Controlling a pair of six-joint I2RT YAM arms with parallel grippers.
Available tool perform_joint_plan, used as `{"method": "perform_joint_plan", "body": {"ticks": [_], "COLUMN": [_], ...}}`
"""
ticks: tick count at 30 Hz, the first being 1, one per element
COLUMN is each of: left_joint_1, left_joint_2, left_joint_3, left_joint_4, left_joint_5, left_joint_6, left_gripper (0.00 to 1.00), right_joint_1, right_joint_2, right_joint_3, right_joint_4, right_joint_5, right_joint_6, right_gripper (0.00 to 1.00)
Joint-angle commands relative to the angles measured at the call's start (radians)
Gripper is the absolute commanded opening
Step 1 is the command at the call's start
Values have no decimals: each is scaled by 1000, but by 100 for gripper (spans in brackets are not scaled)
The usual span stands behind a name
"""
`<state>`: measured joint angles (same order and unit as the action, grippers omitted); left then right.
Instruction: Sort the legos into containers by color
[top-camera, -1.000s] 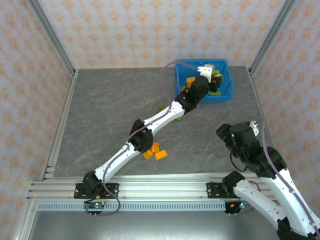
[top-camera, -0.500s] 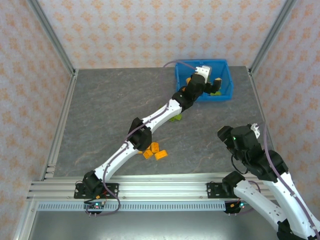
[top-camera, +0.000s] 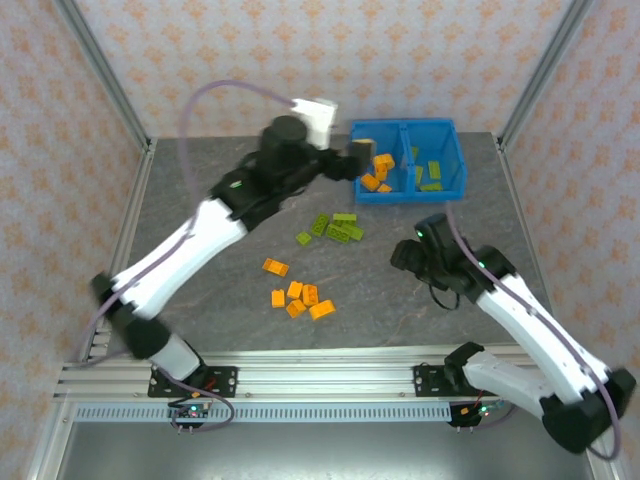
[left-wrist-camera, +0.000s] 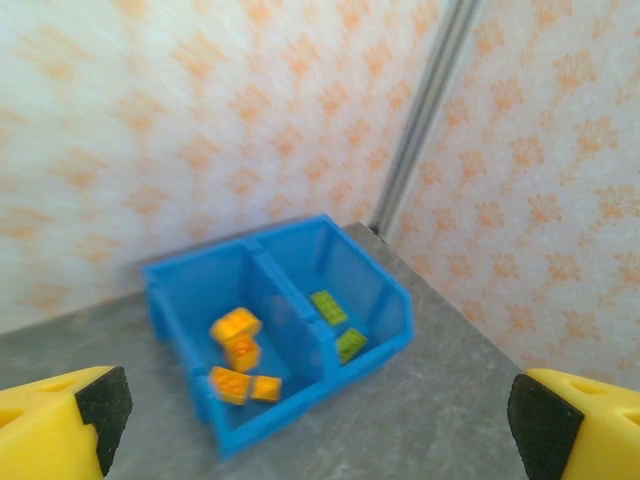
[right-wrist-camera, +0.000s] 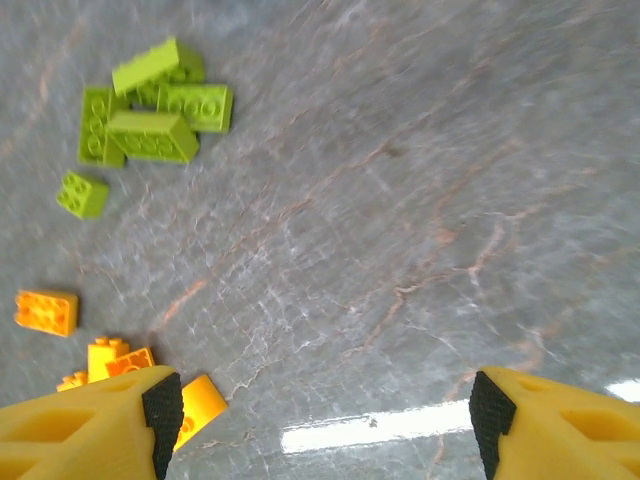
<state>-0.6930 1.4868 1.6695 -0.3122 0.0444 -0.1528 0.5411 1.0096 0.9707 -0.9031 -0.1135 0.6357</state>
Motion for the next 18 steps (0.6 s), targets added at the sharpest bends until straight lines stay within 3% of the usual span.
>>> {"method": "perform_joint_plan", "body": {"ticks": [1, 6, 9, 13, 15, 18], "left_joint_1": [33, 34, 33, 33, 33, 31], "left_joint_2": [-169, -526, -714, -875, -914, -959], "left_joint_3": [-218, -450, -562, -668, -699, -747], "left_joint_4": [-133, -355, -470, -590, -651, -704], "left_joint_5": [4, 69, 150, 135, 135, 226], "left_joint_6": [144, 393, 552, 684, 719, 776], "left_gripper": [100, 100, 100, 100, 100, 100], "right_joint_1": [21, 92, 152, 194, 205, 213], "right_joint_2": [154, 501, 697, 940, 1051, 1168], "right_joint_3": [86, 325, 492, 699, 803, 906], "right_joint_4": [123, 109, 102, 70, 14, 0], "right_joint_5": [-106, -112, -97, -69, -12, -27], "right_joint_6": [-161, -285, -280, -149, -26, 77], "right_gripper": [77, 76, 74, 72, 76, 80]}}
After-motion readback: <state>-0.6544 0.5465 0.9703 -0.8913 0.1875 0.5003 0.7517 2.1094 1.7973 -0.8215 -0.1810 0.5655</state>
